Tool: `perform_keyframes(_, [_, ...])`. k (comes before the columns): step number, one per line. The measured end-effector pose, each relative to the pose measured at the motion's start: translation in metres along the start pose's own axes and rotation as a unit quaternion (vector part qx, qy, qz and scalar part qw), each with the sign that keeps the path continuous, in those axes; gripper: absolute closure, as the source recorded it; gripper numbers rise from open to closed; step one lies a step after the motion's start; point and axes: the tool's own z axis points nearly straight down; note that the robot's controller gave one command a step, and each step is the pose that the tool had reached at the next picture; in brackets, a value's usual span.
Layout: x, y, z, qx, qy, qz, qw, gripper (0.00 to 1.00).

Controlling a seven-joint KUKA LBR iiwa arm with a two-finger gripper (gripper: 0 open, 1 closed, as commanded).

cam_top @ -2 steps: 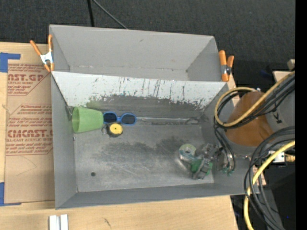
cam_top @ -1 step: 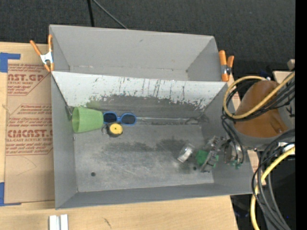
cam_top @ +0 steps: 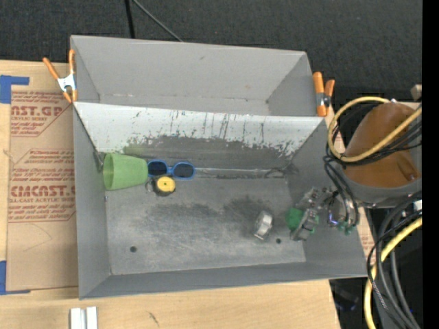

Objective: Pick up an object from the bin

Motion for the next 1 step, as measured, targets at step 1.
perform_keyframes(1, [-0.0005,0.0013,-0.0183,0.000,0.0004,-0.001,1.0000,1.00])
